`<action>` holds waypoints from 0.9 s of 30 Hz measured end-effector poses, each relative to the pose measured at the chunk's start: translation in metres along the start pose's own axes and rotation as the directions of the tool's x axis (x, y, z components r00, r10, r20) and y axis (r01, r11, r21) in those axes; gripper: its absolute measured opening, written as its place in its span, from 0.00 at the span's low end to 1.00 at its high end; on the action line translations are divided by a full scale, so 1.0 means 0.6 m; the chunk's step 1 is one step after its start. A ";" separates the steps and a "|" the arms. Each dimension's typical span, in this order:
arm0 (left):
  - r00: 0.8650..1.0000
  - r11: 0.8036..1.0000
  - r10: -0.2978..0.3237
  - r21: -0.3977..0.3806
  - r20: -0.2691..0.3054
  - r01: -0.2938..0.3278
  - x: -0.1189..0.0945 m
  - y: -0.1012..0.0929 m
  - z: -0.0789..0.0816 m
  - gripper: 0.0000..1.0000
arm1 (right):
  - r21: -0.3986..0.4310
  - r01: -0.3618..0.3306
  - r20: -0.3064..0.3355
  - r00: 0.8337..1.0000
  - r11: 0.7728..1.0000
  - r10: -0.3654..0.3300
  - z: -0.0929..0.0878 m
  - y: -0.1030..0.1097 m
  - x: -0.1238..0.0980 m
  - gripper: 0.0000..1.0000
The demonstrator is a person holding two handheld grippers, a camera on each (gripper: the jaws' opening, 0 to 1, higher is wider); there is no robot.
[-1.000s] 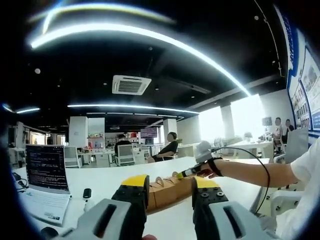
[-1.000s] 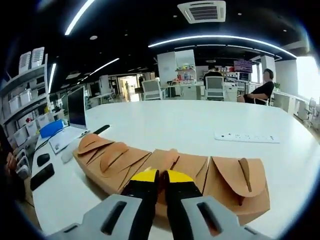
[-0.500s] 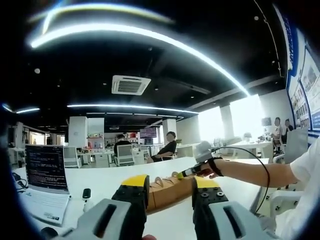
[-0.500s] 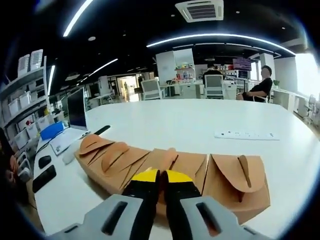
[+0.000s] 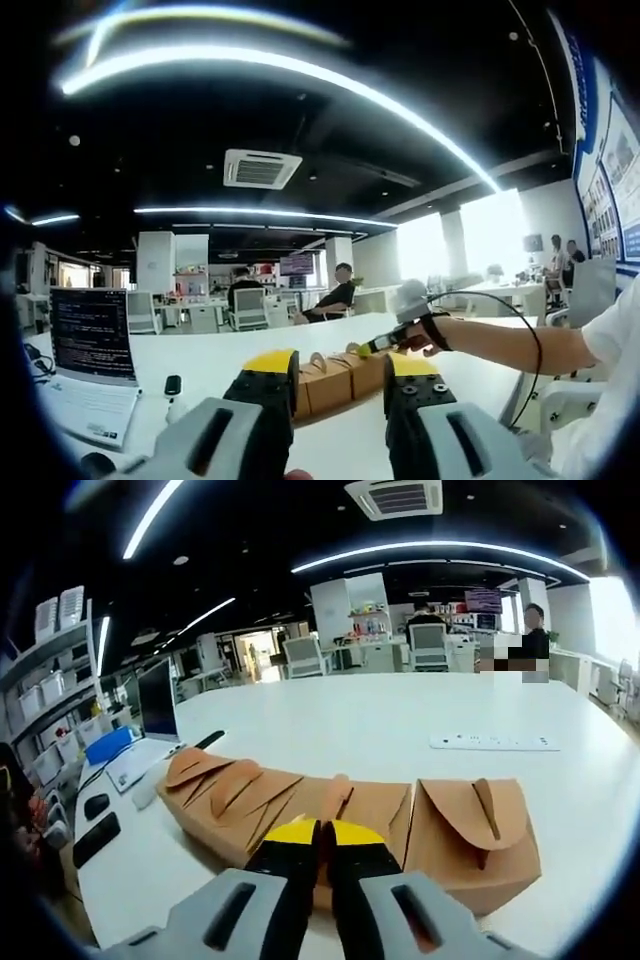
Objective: Pick up one paper box from the group, open the paper box, and remove the item inside
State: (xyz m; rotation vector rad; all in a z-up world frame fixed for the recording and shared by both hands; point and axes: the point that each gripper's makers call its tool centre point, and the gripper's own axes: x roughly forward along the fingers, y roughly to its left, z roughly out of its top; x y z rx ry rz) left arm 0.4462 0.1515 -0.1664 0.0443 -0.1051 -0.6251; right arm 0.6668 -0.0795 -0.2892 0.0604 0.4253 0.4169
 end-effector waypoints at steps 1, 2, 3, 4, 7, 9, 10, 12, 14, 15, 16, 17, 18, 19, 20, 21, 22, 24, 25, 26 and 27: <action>1.000 1.000 0.000 0.000 -0.002 0.000 0.000 0.001 -0.001 0.35 | 0.002 0.000 -0.001 1.000 1.000 0.000 -0.001 0.000 -0.001 0.05; 1.000 1.000 0.000 0.000 -0.002 0.000 0.000 0.001 -0.001 0.35 | 0.004 -0.002 -0.001 1.000 1.000 0.002 -0.002 0.001 -0.002 0.05; 1.000 1.000 0.001 -0.001 -0.001 -0.001 -0.001 0.002 -0.001 0.35 | 0.007 -0.003 -0.001 1.000 1.000 0.003 -0.002 0.000 -0.001 0.05; 1.000 1.000 0.002 -0.002 0.001 -0.002 -0.001 0.002 -0.001 0.35 | 0.008 -0.004 0.000 1.000 1.000 0.004 0.003 -0.005 0.007 0.05; 1.000 1.000 0.002 -0.001 -0.002 -0.002 -0.001 0.002 -0.002 0.35 | -0.001 -0.003 0.001 1.000 1.000 0.003 0.005 -0.005 0.007 0.05; 1.000 1.000 0.002 -0.002 0.000 -0.002 -0.001 0.003 -0.001 0.35 | -0.025 0.003 -0.004 1.000 1.000 -0.003 0.005 -0.003 0.006 0.05; 1.000 1.000 0.003 -0.001 0.000 -0.003 -0.001 0.003 -0.001 0.35 | -0.030 0.004 -0.005 1.000 1.000 -0.004 0.005 -0.003 0.006 0.05; 1.000 1.000 0.000 0.001 -0.006 0.000 0.001 0.003 -0.004 0.35 | -0.031 0.002 -0.009 1.000 1.000 -0.002 0.006 -0.004 0.007 0.05; 1.000 1.000 -0.001 0.001 -0.013 0.001 0.003 0.003 -0.007 0.35 | -0.023 0.000 -0.011 1.000 1.000 0.000 0.006 -0.005 0.007 0.05; 1.000 1.000 -0.002 0.001 -0.013 0.002 0.003 0.003 -0.007 0.35 | -0.023 -0.002 -0.012 1.000 1.000 0.002 0.006 -0.004 0.007 0.05; 1.000 1.000 -0.002 -0.001 -0.012 0.002 0.003 0.002 -0.007 0.35 | -0.024 -0.003 -0.011 1.000 1.000 0.003 0.006 -0.005 0.008 0.05; 1.000 1.000 -0.003 -0.001 -0.013 0.003 0.004 0.002 -0.007 0.35 | -0.023 -0.003 -0.009 1.000 1.000 0.003 0.006 -0.006 0.007 0.05; 1.000 1.000 -0.004 0.001 -0.015 0.004 0.004 0.001 -0.008 0.35 | -0.024 -0.004 -0.008 1.000 1.000 0.004 0.006 -0.007 0.007 0.05; 1.000 1.000 -0.005 0.003 -0.015 0.005 0.004 0.000 -0.008 0.35 | -0.023 -0.005 -0.007 1.000 1.000 0.005 0.006 -0.007 0.006 0.05; 1.000 1.000 -0.006 0.002 -0.015 0.006 0.004 0.000 -0.008 0.35 | -0.023 -0.008 -0.007 1.000 1.000 0.007 0.006 -0.007 0.006 0.05; 1.000 1.000 -0.005 0.000 -0.013 0.005 0.004 0.001 -0.007 0.35 | -0.022 -0.009 -0.006 1.000 1.000 0.009 0.006 -0.007 0.006 0.05; 1.000 1.000 -0.004 0.000 -0.012 0.004 0.004 0.001 -0.007 0.35 | -0.024 -0.010 -0.005 1.000 1.000 0.010 0.006 -0.007 0.006 0.05; 1.000 1.000 -0.004 0.003 -0.017 0.004 0.005 0.000 -0.009 0.35 | -0.029 -0.014 -0.006 1.000 0.999 0.013 0.006 -0.008 0.005 0.05; 1.000 1.000 -0.006 0.004 -0.018 0.006 0.005 -0.001 -0.009 0.35 | -0.029 -0.015 -0.008 1.000 0.999 0.015 0.007 -0.008 0.005 0.05; 1.000 1.000 -0.008 0.004 -0.017 0.008 0.005 -0.001 -0.008 0.35 | -0.026 -0.018 -0.012 1.000 1.000 0.017 0.007 -0.009 0.004 0.05; 1.000 1.000 -0.009 0.002 -0.014 0.009 0.005 -0.001 -0.007 0.35 | -0.025 -0.020 -0.014 1.000 0.999 0.020 0.007 -0.009 0.004 0.05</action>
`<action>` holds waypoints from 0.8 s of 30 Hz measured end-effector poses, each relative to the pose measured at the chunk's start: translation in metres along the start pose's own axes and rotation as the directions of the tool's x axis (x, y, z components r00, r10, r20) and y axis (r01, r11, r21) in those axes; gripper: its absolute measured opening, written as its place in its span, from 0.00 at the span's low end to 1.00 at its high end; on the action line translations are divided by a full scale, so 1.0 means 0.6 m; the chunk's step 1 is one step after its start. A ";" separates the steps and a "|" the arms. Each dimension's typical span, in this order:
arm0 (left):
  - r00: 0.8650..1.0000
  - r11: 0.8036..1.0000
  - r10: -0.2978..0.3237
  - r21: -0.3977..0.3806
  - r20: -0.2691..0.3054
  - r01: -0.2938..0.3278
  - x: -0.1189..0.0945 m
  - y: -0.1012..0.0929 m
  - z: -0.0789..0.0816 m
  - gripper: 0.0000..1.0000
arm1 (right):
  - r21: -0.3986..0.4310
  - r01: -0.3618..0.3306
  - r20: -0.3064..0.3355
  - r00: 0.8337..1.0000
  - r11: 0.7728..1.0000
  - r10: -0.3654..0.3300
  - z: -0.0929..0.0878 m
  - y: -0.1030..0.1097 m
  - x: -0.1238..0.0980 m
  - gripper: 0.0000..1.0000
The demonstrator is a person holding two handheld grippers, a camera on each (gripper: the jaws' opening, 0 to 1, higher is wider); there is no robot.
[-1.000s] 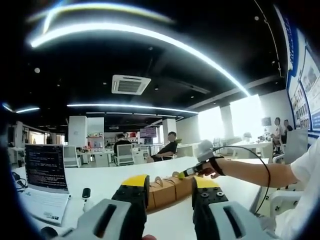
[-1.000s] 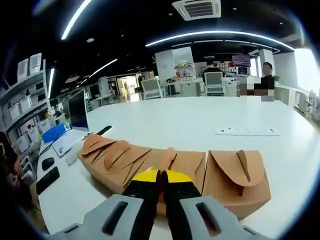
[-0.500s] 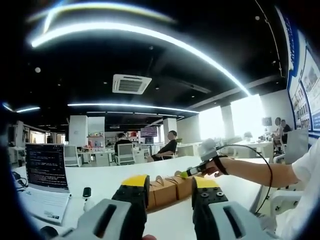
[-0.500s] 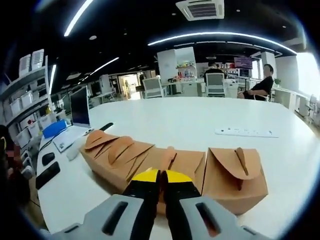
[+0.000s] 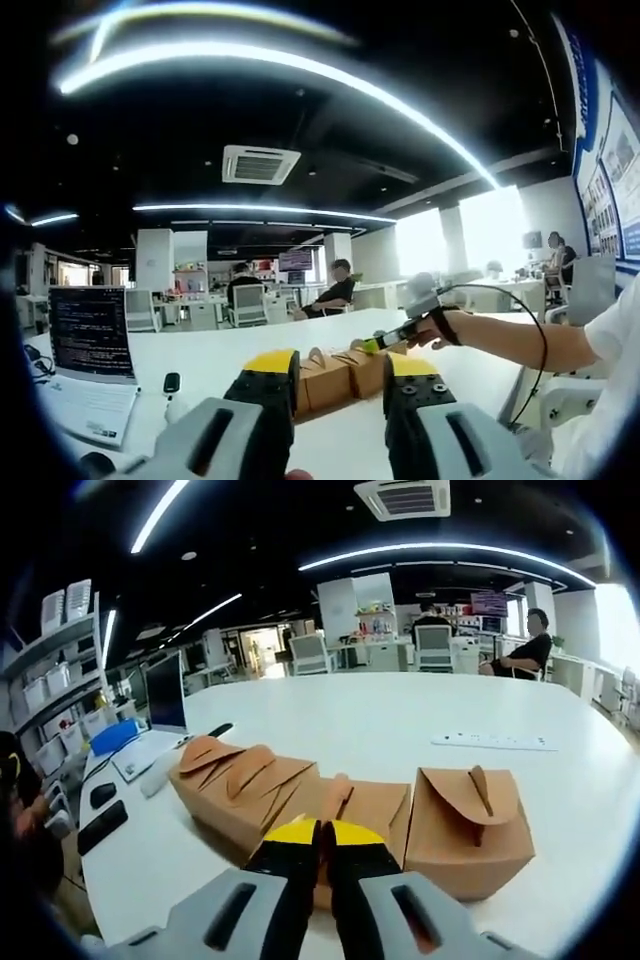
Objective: Pick up one paper box from the group, open the paper box, and remove the item inside
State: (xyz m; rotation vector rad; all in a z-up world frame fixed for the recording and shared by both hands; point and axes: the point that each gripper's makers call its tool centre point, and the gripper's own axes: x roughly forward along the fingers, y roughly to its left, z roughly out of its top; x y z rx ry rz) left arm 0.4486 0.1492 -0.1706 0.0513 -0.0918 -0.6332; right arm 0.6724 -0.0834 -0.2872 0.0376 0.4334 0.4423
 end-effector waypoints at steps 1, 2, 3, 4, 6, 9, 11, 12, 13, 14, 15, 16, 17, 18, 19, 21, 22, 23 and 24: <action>1.000 1.000 0.001 -0.002 0.001 -0.001 0.000 0.001 0.000 0.35 | 0.000 -0.002 -0.001 1.000 1.000 0.002 0.000 0.000 0.000 0.05; 1.000 1.000 0.002 -0.002 -0.002 -0.002 0.001 0.002 -0.002 0.35 | -0.001 -0.003 -0.001 1.000 1.000 0.003 0.001 -0.001 -0.001 0.05; 1.000 1.000 0.003 -0.001 -0.005 -0.003 0.001 0.002 -0.003 0.35 | -0.002 -0.004 -0.003 1.000 1.000 0.004 0.001 -0.003 -0.002 0.04; 1.000 1.000 0.003 -0.001 -0.007 -0.003 0.002 0.003 -0.004 0.35 | 0.000 -0.006 -0.004 1.000 1.000 0.006 0.001 -0.003 -0.003 0.04; 1.000 1.000 0.004 -0.005 -0.006 -0.004 0.002 0.004 -0.004 0.35 | -0.005 -0.009 -0.005 1.000 1.000 0.009 0.001 -0.003 -0.005 0.04; 1.000 1.000 0.004 -0.004 -0.008 -0.004 0.002 0.004 -0.005 0.35 | -0.011 -0.012 -0.007 1.000 1.000 0.012 0.001 -0.003 -0.008 0.04; 1.000 1.000 0.004 -0.003 -0.009 -0.004 0.002 0.004 -0.005 0.35 | -0.013 -0.014 -0.008 1.000 1.000 0.014 0.001 -0.003 -0.009 0.04; 1.000 1.000 0.003 -0.005 -0.006 -0.003 0.002 0.004 -0.004 0.35 | -0.016 -0.017 -0.008 1.000 1.000 0.016 0.000 -0.002 -0.011 0.04; 1.000 1.000 0.003 -0.007 -0.003 -0.003 0.002 0.003 -0.003 0.35 | -0.019 -0.019 -0.007 1.000 1.000 0.019 0.000 -0.002 -0.013 0.04; 1.000 1.000 0.002 -0.005 -0.005 -0.002 0.002 0.003 -0.003 0.35 | -0.021 -0.020 -0.005 1.000 1.000 0.020 -0.001 -0.002 -0.015 0.04; 1.000 1.000 0.001 -0.004 -0.008 -0.001 0.003 0.002 -0.004 0.35 | -0.022 -0.021 -0.003 1.000 1.000 0.021 -0.001 -0.002 -0.017 0.04; 1.000 1.000 0.000 -0.002 -0.010 0.000 0.003 0.001 -0.005 0.35 | -0.023 -0.022 -0.002 1.000 0.999 0.022 -0.002 -0.001 -0.019 0.04; 1.000 1.000 -0.001 -0.003 -0.009 0.001 0.003 0.001 -0.005 0.35 | -0.023 -0.023 -0.002 1.000 0.999 0.023 -0.002 -0.001 -0.019 0.04; 1.000 1.000 -0.001 -0.004 -0.006 0.001 0.003 0.000 -0.004 0.35 | -0.025 -0.025 -0.002 1.000 0.999 0.025 -0.003 -0.001 -0.021 0.04; 1.000 1.000 -0.002 -0.004 -0.005 0.001 0.003 0.000 -0.003 0.35 | -0.028 -0.026 -0.002 1.000 0.999 0.026 -0.004 0.000 -0.022 0.04; 1.000 1.000 -0.007 0.004 -0.014 0.007 0.005 -0.003 -0.006 0.35 | -0.031 -0.027 0.000 1.000 0.999 0.027 -0.004 -0.001 -0.024 0.04; 1.000 1.000 -0.013 0.010 -0.021 0.014 0.006 -0.007 -0.008 0.35 | -0.029 -0.027 0.000 1.000 0.999 0.028 -0.005 -0.001 -0.025 0.04; 0.999 1.000 -0.021 0.013 -0.025 0.021 0.006 -0.010 -0.009 0.35 | -0.028 -0.030 0.000 1.000 0.999 0.030 -0.005 0.000 -0.027 0.04; 0.999 1.000 -0.026 0.013 -0.025 0.026 0.006 -0.012 -0.009 0.35 | -0.027 -0.032 0.001 0.999 0.999 0.032 -0.006 0.001 -0.028 0.04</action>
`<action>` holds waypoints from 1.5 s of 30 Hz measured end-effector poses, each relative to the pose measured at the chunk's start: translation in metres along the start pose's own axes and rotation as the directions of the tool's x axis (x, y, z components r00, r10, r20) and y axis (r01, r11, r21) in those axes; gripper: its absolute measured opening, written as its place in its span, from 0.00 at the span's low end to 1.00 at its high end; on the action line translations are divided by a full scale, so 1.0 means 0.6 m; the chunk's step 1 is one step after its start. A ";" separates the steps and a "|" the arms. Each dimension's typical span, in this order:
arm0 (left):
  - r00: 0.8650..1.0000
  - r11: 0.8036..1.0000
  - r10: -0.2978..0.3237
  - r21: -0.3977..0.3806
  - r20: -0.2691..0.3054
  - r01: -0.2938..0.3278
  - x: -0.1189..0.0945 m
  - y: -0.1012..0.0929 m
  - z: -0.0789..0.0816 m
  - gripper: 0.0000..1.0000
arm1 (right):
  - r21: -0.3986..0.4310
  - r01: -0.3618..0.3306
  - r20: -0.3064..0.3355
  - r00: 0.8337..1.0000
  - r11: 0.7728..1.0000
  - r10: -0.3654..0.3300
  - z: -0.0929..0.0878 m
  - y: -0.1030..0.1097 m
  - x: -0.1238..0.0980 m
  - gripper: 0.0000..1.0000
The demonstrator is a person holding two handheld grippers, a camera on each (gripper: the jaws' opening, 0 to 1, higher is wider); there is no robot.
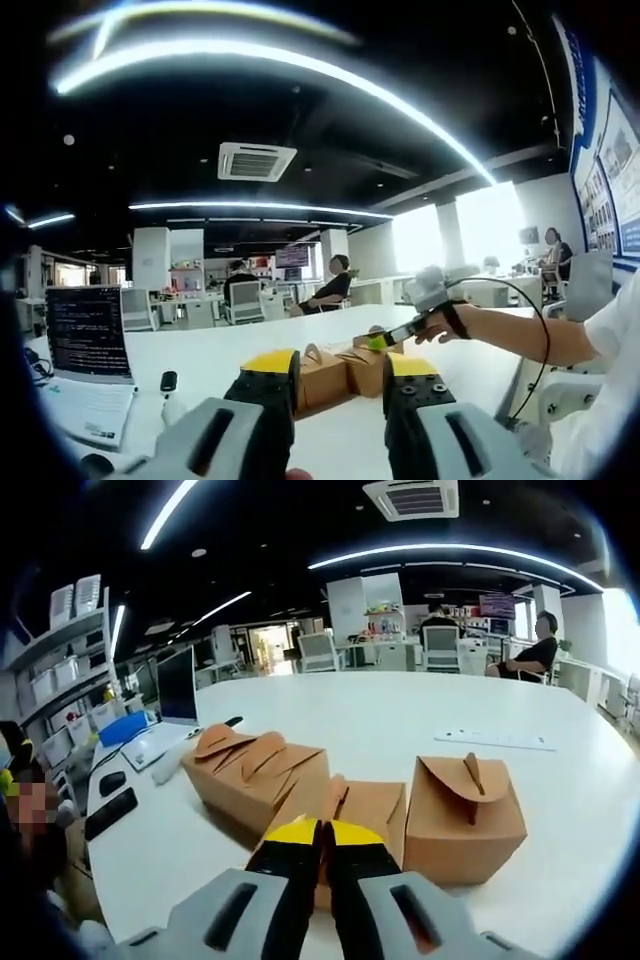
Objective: Pick up one paper box from the group, open the paper box, and remove the item inside
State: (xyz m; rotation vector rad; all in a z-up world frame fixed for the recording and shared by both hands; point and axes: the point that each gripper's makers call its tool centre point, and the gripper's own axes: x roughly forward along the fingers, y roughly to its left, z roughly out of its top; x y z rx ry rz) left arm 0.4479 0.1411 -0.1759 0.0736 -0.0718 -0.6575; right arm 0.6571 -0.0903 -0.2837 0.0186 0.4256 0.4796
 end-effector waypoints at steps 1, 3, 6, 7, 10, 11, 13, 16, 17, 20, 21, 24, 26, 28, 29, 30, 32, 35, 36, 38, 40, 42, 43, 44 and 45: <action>1.000 1.000 -0.003 -0.001 0.002 0.003 0.000 -0.001 0.001 0.35 | -0.004 -0.002 0.002 1.000 1.000 0.002 -0.001 0.001 -0.001 0.04; 1.000 1.000 -0.005 0.001 -0.002 0.005 0.003 -0.003 -0.001 0.35 | -0.007 -0.004 0.003 1.000 1.000 0.004 -0.002 0.002 -0.004 0.04; 1.000 1.000 -0.013 0.005 -0.009 0.013 0.004 -0.005 -0.003 0.35 | -0.009 -0.012 0.002 1.000 1.000 0.012 -0.004 0.005 -0.008 0.04; 1.000 1.000 -0.014 0.004 -0.008 0.014 0.004 -0.006 -0.003 0.35 | -0.011 -0.014 0.001 1.000 1.000 0.014 -0.004 0.006 -0.009 0.04; 1.000 1.000 -0.017 0.005 -0.012 0.018 0.005 -0.007 -0.004 0.35 | -0.012 -0.020 0.002 1.000 1.000 0.020 -0.007 0.008 -0.015 0.04; 1.000 1.000 -0.018 0.006 -0.013 0.018 0.004 -0.007 -0.004 0.35 | -0.012 -0.022 0.001 1.000 1.000 0.022 -0.007 0.008 -0.017 0.04; 1.000 1.000 -0.018 0.003 -0.008 0.018 0.004 -0.007 -0.002 0.35 | -0.017 -0.027 0.000 1.000 0.999 0.027 -0.010 0.010 -0.021 0.04; 1.000 1.000 -0.017 0.005 -0.013 0.018 0.005 -0.007 -0.005 0.35 | -0.017 -0.029 0.003 1.000 0.999 0.029 -0.012 0.009 -0.027 0.04; 1.000 1.000 -0.018 0.006 -0.014 0.018 0.005 -0.008 -0.005 0.35 | -0.015 -0.031 0.004 1.000 0.999 0.031 -0.014 0.009 -0.030 0.04; 1.000 1.000 -0.017 0.001 -0.009 0.017 0.004 -0.007 -0.003 0.35 | -0.018 -0.039 0.004 0.999 0.999 0.039 -0.016 0.010 -0.035 0.04; 1.000 1.000 -0.016 0.002 -0.012 0.016 0.005 -0.007 -0.005 0.35 | -0.021 -0.041 0.001 0.999 0.999 0.041 -0.016 0.010 -0.037 0.04; 1.000 1.000 -0.016 0.003 -0.015 0.016 0.006 -0.007 -0.006 0.35 | -0.035 -0.049 -0.009 0.999 0.998 0.049 -0.020 0.013 -0.045 0.03; 1.000 1.000 -0.015 -0.002 -0.011 0.015 0.007 -0.006 -0.005 0.35 | -0.042 -0.058 -0.012 0.998 0.997 0.058 -0.023 0.014 -0.050 0.03; 1.000 1.000 -0.017 0.001 -0.015 0.017 0.008 -0.007 -0.006 0.35 | -0.041 -0.066 -0.016 0.998 0.997 0.065 -0.025 0.015 -0.055 0.03; 1.000 1.000 -0.019 0.001 -0.017 0.019 0.008 -0.009 -0.007 0.35 | -0.039 -0.071 -0.018 0.997 0.997 0.071 -0.027 0.016 -0.058 0.03; 1.000 1.000 -0.020 0.001 -0.016 0.020 0.008 -0.009 -0.006 0.35 | -0.039 -0.075 -0.019 0.997 0.996 0.075 -0.027 0.016 -0.059 0.03; 1.000 1.000 -0.018 -0.001 -0.012 0.018 0.007 -0.009 -0.005 0.35 | -0.049 -0.084 -0.020 0.996 0.995 0.084 -0.029 0.017 -0.062 0.03; 1.000 1.000 -0.018 0.003 -0.020 0.019 0.008 -0.009 -0.008 0.35 | -0.099 -0.102 -0.017 0.995 0.990 0.100 -0.031 0.020 -0.067 0.03; 1.000 1.000 -0.020 0.003 -0.020 0.020 0.008 -0.010 -0.008 0.35 | -0.126 -0.104 -0.014 0.995 0.987 0.103 -0.032 0.019 -0.069 0.03; 1.000 1.000 -0.018 -0.002 -0.015 0.018 0.008 -0.009 -0.006 0.35 | -0.140 -0.114 -0.018 0.993 0.984 0.113 -0.034 0.021 -0.072 0.03; 1.000 1.000 -0.018 0.000 -0.021 0.018 0.010 -0.008 -0.009 0.35 | -0.159 -0.124 -0.017 0.992 0.979 0.123 -0.034 0.022 -0.073 0.03; 1.000 1.000 -0.019 0.001 -0.022 0.019 0.010 -0.008 -0.009 0.35 | -0.193 -0.144 -0.019 0.989 0.970 0.144 -0.034 0.026 -0.075 0.03; 1.000 1.000 -0.019 -0.001 -0.018 0.019 0.010 -0.008 -0.008 0.35 | -0.205 -0.152 -0.018 0.988 0.967 0.151 -0.034 0.028 -0.075 0.03; 1.000 1.000 -0.019 -0.002 -0.017 0.019 0.010 -0.009 -0.007 0.35 | -0.208 -0.155 -0.018 0.988 0.966 0.155 -0.034 0.029 -0.075 0.03; 1.000 1.000 -0.020 -0.001 -0.017 0.020 0.009 -0.009 -0.007 0.35 | -0.200 -0.173 -0.020 0.985 0.964 0.173 -0.035 0.031 -0.076 0.03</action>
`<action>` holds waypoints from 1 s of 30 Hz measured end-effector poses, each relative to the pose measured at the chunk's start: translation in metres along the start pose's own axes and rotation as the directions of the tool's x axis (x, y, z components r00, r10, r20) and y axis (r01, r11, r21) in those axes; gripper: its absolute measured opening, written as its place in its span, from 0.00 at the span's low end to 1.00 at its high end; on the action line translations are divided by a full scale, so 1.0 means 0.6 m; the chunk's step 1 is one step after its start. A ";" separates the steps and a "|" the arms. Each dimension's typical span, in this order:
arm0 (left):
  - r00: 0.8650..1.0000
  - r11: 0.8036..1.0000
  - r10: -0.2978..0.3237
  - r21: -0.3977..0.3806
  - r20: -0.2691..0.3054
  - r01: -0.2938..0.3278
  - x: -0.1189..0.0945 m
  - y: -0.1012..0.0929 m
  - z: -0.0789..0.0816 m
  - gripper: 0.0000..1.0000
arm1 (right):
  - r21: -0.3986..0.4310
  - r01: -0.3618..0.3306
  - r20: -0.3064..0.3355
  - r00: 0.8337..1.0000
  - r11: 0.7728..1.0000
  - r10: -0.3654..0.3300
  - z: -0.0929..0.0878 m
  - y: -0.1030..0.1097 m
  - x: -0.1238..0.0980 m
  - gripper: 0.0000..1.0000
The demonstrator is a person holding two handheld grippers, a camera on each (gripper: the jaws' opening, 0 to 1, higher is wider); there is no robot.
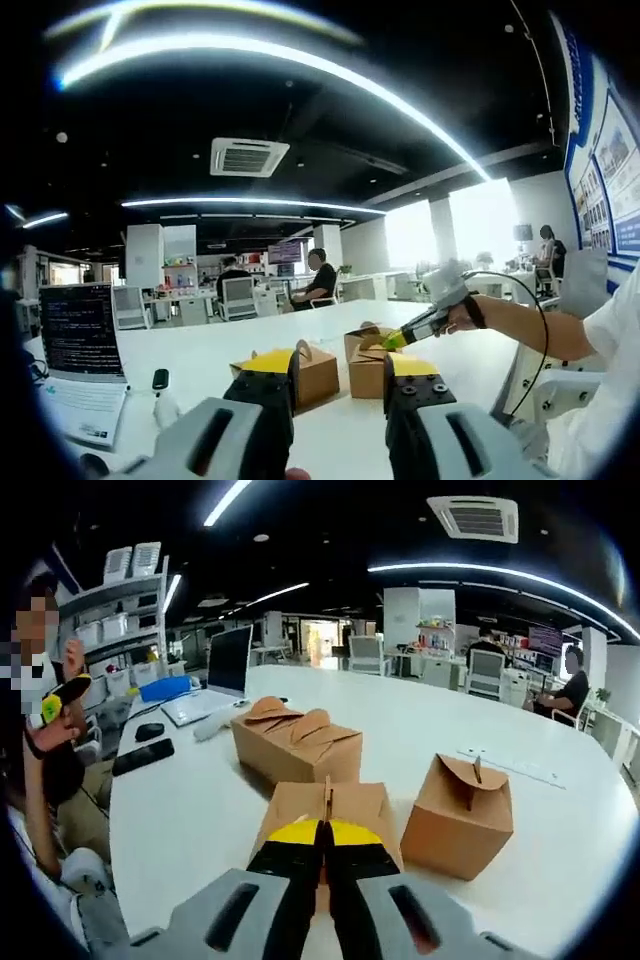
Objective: Pick up one paper box from the group, open the paper box, and remove the item inside
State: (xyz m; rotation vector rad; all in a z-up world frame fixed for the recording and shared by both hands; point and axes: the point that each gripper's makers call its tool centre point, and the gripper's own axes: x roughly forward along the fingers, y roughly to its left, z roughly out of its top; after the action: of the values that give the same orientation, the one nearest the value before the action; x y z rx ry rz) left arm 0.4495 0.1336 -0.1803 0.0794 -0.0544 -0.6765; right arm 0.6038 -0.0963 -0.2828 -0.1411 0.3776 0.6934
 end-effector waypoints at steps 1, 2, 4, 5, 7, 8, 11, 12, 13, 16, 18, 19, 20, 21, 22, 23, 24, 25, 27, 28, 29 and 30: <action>1.000 1.000 -0.001 0.001 0.000 0.001 0.000 0.000 0.000 0.35 | 0.008 -0.018 0.002 1.000 1.000 0.018 0.000 0.002 -0.001 0.03; 1.000 1.000 -0.001 0.002 0.000 0.001 -0.001 -0.001 0.001 0.35 | 0.016 -0.036 0.005 0.999 0.999 0.036 0.000 0.005 -0.002 0.03; 1.000 1.000 0.000 0.000 0.005 0.000 -0.002 -0.001 0.003 0.35 | 0.032 -0.064 0.009 0.998 0.997 0.064 -0.002 0.008 -0.003 0.03; 1.000 1.000 0.002 -0.001 0.008 -0.002 -0.002 0.000 0.003 0.35 | 0.042 -0.073 0.013 0.997 0.996 0.073 -0.002 0.010 -0.003 0.03; 1.000 1.000 0.003 -0.001 0.005 -0.003 -0.002 0.001 0.002 0.35 | 0.049 -0.085 0.015 0.996 0.995 0.085 -0.002 0.013 -0.004 0.03; 1.000 1.000 0.003 0.000 0.004 -0.003 -0.002 0.001 0.001 0.35 | 0.039 -0.091 0.012 0.996 0.995 0.091 -0.002 0.015 -0.005 0.03; 1.000 1.000 0.004 -0.002 0.007 -0.004 -0.003 0.001 0.002 0.35 | 0.001 -0.111 0.007 0.994 0.994 0.111 -0.002 0.021 -0.006 0.03; 1.000 1.000 0.002 -0.003 0.007 -0.002 -0.003 0.001 0.002 0.35 | -0.025 -0.118 0.003 0.993 0.993 0.118 -0.002 0.023 -0.006 0.03; 1.000 1.000 0.002 -0.001 0.004 -0.002 -0.002 0.001 0.001 0.35 | -0.039 -0.119 0.000 0.993 0.992 0.120 -0.002 0.024 -0.006 0.03; 1.000 1.000 0.004 -0.008 0.002 -0.004 -0.002 0.002 0.000 0.35 | -0.102 -0.129 -0.005 0.992 0.986 0.130 -0.003 0.029 -0.007 0.03; 1.000 1.000 0.004 -0.008 0.000 -0.004 -0.003 0.002 -0.001 0.35 | -0.127 -0.141 -0.004 0.990 0.982 0.141 -0.004 0.036 -0.008 0.03; 1.000 1.000 0.004 -0.007 -0.002 -0.004 -0.002 0.002 -0.002 0.35 | -0.145 -0.147 -0.005 0.989 0.978 0.148 -0.003 0.037 -0.008 0.03; 1.000 1.000 0.003 -0.006 -0.004 -0.003 -0.002 0.002 -0.002 0.35 | -0.159 -0.156 -0.005 0.988 0.975 0.157 -0.003 0.038 -0.009 0.03; 1.000 1.000 0.003 -0.006 -0.004 -0.003 -0.003 0.002 -0.002 0.35 | -0.168 -0.166 -0.005 0.986 0.972 0.168 -0.003 0.040 -0.009 0.03; 1.000 1.000 0.004 -0.007 -0.002 -0.004 -0.003 0.003 -0.002 0.35 | -0.172 -0.172 -0.004 0.985 0.970 0.174 -0.002 0.042 -0.008 0.03; 1.000 1.000 0.004 -0.007 -0.003 -0.004 -0.003 0.003 -0.002 0.35 | -0.171 -0.190 0.000 0.981 0.967 0.193 -0.002 0.044 -0.007 0.03; 1.000 1.000 0.003 -0.006 -0.004 -0.003 -0.002 0.003 -0.003 0.35 | -0.170 -0.209 0.005 0.977 0.963 0.213 -0.002 0.047 -0.006 0.03; 1.000 1.000 0.003 -0.006 -0.005 -0.003 -0.002 0.003 -0.003 0.35 | -0.168 -0.227 0.009 0.973 0.959 0.232 -0.002 0.049 -0.005 0.03; 1.000 1.000 0.002 -0.006 -0.006 -0.002 -0.002 0.003 -0.004 0.35 | -0.176 -0.265 0.019 0.962 0.948 0.272 0.000 0.056 -0.004 0.03; 1.000 1.000 0.003 -0.007 -0.005 -0.003 -0.002 0.003 -0.003 0.35 | -0.173 -0.276 0.023 0.959 0.945 0.284 0.000 0.059 -0.004 0.03; 1.000 1.000 0.004 -0.009 -0.002 -0.004 -0.002 0.004 -0.003 0.35 | -0.178 -0.286 0.025 0.955 0.942 0.295 0.001 0.060 -0.004 0.03; 1.000 1.000 0.005 -0.010 -0.002 -0.005 -0.002 0.004 -0.003 0.35 | -0.180 -0.294 0.026 0.953 0.939 0.303 0.001 0.061 -0.004 0.03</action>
State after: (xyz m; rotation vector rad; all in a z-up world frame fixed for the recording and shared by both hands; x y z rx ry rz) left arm 0.4503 0.1365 -0.1818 0.0703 -0.0495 -0.6721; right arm 0.5787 -0.0694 -0.2814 -0.2337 0.2890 1.0301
